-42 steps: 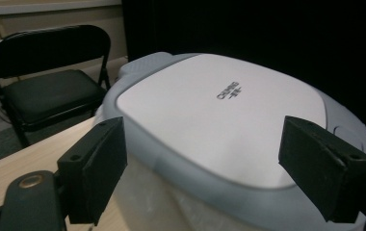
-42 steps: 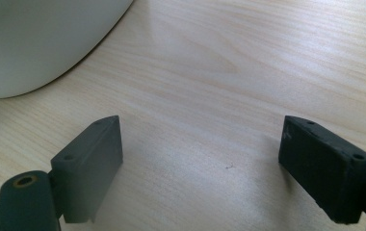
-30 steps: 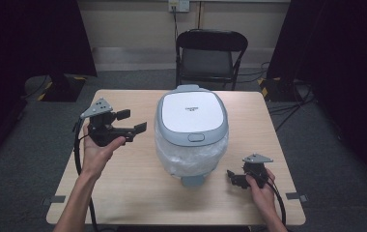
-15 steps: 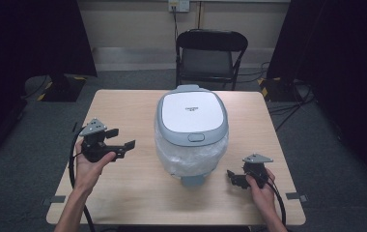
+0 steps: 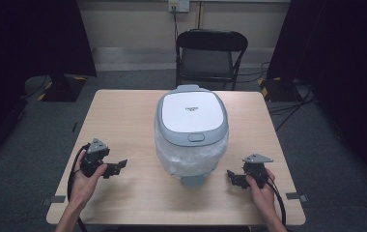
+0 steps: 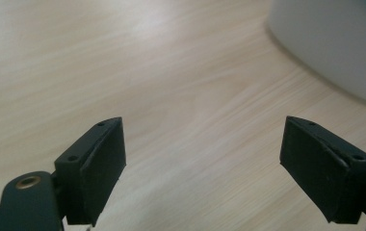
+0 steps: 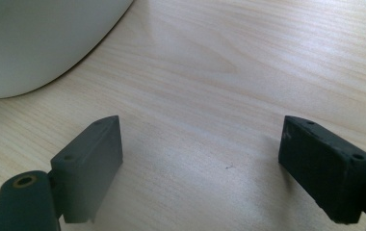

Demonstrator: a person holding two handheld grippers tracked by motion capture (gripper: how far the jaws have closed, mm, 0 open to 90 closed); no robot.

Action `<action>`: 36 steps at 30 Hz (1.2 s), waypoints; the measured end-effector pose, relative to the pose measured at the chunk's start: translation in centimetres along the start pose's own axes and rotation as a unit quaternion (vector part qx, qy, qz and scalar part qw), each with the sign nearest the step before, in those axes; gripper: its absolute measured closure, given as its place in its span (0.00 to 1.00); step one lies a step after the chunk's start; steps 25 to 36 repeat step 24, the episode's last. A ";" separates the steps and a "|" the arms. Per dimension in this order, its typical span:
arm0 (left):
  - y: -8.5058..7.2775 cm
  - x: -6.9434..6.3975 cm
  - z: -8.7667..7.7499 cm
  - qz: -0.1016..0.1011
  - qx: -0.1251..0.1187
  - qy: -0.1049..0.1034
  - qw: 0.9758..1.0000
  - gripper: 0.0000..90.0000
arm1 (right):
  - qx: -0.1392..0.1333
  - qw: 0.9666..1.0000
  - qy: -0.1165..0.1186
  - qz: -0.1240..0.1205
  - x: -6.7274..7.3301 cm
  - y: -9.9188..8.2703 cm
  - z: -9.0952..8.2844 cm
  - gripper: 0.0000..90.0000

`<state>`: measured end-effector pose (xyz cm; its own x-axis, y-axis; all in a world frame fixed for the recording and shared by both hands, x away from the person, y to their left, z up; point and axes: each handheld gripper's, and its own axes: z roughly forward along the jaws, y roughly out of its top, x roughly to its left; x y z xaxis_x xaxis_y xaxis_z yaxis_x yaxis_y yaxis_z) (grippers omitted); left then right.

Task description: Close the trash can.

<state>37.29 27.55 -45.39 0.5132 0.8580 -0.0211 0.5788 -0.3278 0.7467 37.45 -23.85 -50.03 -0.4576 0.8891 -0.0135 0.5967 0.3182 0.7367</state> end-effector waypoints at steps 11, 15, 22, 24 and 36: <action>-2.7 0.6 2.0 0.020 0.044 0.050 0.998 0.18 | 0.000 1.000 0.000 0.000 0.0 0.0 0.0 0.16; -3.3 0.9 2.6 0.008 0.031 0.042 0.999 0.15 | 0.000 1.000 0.000 0.000 0.0 0.0 0.0 0.16; -3.9 1.5 2.9 -0.016 0.012 0.032 0.999 0.08 | 0.000 1.000 0.000 0.000 0.0 0.0 0.0 0.16; -3.9 1.5 2.9 -0.016 0.012 0.032 0.999 0.08 | 0.000 1.000 0.000 0.000 0.0 0.0 0.0 0.16; -3.9 1.5 2.9 -0.016 0.012 0.032 0.999 0.08 | 0.000 1.000 0.000 0.000 0.0 0.0 0.0 0.16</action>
